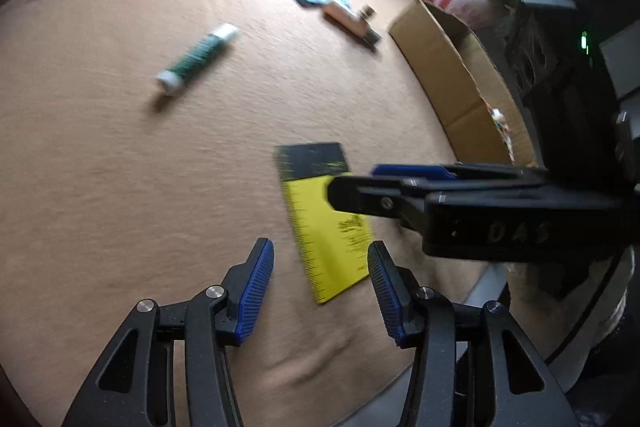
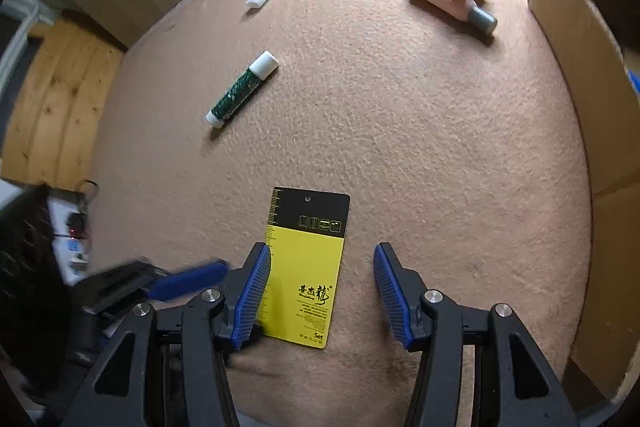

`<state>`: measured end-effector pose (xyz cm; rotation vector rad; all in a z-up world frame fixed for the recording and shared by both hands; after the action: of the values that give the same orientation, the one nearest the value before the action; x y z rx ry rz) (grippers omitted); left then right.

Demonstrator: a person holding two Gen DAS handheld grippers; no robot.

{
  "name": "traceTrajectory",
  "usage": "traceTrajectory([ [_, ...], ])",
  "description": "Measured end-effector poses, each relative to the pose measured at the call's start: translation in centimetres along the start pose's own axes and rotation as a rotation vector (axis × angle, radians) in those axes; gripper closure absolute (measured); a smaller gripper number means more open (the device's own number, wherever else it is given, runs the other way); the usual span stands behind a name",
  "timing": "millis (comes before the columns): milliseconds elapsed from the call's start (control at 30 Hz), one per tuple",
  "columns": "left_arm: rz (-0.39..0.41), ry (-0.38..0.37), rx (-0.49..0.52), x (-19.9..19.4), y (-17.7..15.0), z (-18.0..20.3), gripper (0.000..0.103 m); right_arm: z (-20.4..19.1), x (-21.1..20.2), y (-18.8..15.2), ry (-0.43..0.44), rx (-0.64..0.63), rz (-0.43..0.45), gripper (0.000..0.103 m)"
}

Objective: Organize objects
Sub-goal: 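Move the right tool over the yellow ruler card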

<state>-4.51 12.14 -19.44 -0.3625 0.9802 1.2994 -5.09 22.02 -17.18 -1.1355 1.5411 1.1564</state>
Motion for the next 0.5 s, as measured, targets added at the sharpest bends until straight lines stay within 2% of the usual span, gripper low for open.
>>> traceTrajectory([
  [167,0.087,0.054,-0.052,-3.5,0.2,-2.9,0.051,-2.2,0.2,-1.1,-0.140,-0.065,0.045,0.042],
  [300,0.133,0.068,-0.103,-5.6,0.5,-5.5,0.051,-4.5,0.9,-2.4,-0.288,-0.167,0.082,0.040],
  [400,0.150,0.070,-0.120,-6.5,0.6,-6.7,0.051,-5.6,0.9,-3.3,-0.324,-0.216,0.092,0.042],
  [500,0.157,0.072,-0.124,-7.1,0.4,-7.1,0.051,-5.9,0.7,-3.9,-0.311,-0.222,0.081,0.050],
])
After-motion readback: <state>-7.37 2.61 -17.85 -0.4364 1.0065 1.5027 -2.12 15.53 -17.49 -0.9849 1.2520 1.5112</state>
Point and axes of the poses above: each gripper's, at about its wrist camera, not at the fingertips, and x roughly the way its jaws point, z to its right, y to its top, the point moved 6 cm from there along x, roughly the way its jaws point, and after that the axes turned 9 degrees about -y, right-handed, at the moved point
